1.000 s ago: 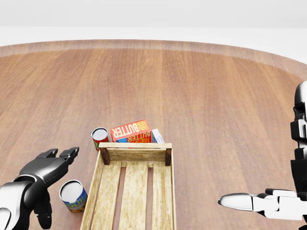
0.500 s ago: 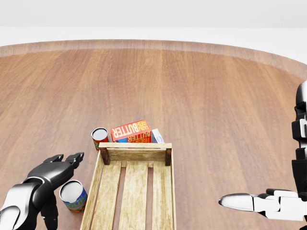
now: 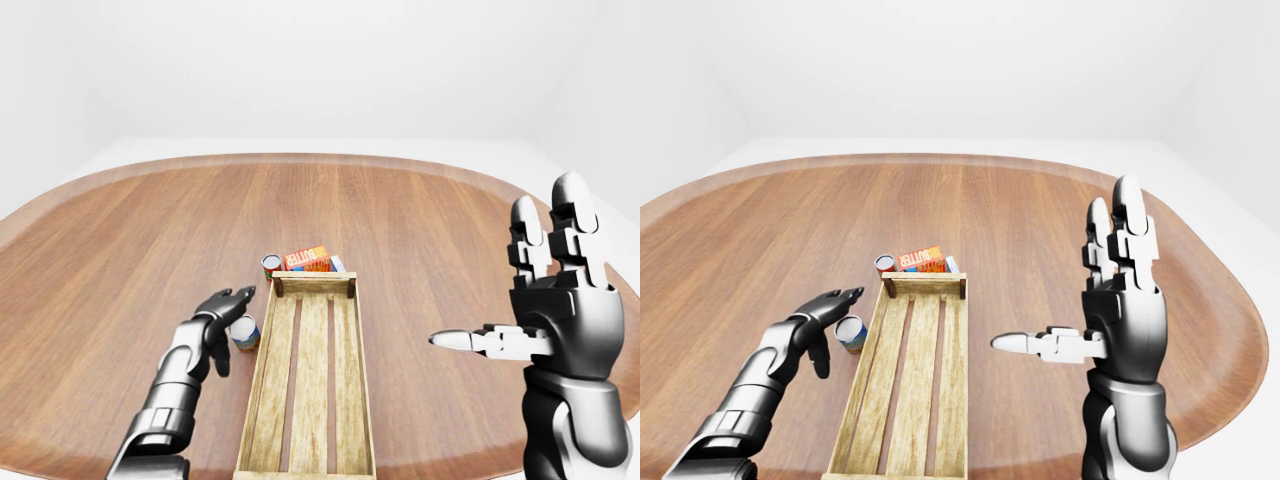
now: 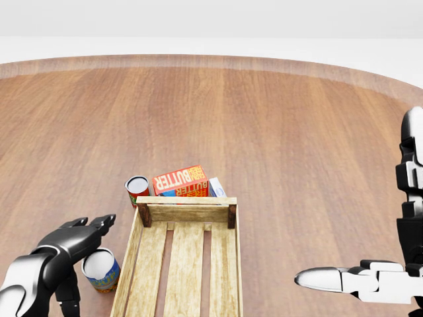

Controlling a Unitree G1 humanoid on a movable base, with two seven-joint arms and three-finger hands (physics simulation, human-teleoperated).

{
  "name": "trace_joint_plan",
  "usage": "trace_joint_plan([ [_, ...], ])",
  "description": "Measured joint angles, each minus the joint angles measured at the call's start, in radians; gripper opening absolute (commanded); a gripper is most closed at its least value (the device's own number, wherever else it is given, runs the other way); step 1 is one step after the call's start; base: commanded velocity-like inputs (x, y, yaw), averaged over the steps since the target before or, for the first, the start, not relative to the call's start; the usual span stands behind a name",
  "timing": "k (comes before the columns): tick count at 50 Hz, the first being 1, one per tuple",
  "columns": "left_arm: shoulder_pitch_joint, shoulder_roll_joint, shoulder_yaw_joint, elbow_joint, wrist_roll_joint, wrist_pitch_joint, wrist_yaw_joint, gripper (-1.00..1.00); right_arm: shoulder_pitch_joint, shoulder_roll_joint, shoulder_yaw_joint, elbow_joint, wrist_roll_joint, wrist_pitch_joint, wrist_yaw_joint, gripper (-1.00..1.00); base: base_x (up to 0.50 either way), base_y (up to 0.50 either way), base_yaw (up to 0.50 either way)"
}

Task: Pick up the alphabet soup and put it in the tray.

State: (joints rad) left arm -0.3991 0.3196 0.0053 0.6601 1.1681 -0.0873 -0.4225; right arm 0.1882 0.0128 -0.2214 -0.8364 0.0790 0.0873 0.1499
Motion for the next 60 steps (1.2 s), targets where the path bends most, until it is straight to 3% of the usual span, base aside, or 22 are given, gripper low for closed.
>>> trace_joint_plan([
  [19,-0.005,0.004,0.005,0.001,-0.008,0.000,-0.010,1.00,-0.005,-0.003,0.013,-0.005,-0.026,0.000,0.006,1.00,0.00,0.00,0.00],
  [39,-0.144,0.003,-0.040,0.314,-0.031,0.000,0.115,1.00,-0.001,0.003,0.002,-0.015,-0.008,0.000,0.012,1.00,0.00,0.00,0.00],
  [60,-0.232,-0.008,-0.078,0.537,-0.060,0.000,0.205,1.00,0.008,0.002,0.023,-0.026,-0.014,0.000,0.028,1.00,0.00,0.00,0.00],
])
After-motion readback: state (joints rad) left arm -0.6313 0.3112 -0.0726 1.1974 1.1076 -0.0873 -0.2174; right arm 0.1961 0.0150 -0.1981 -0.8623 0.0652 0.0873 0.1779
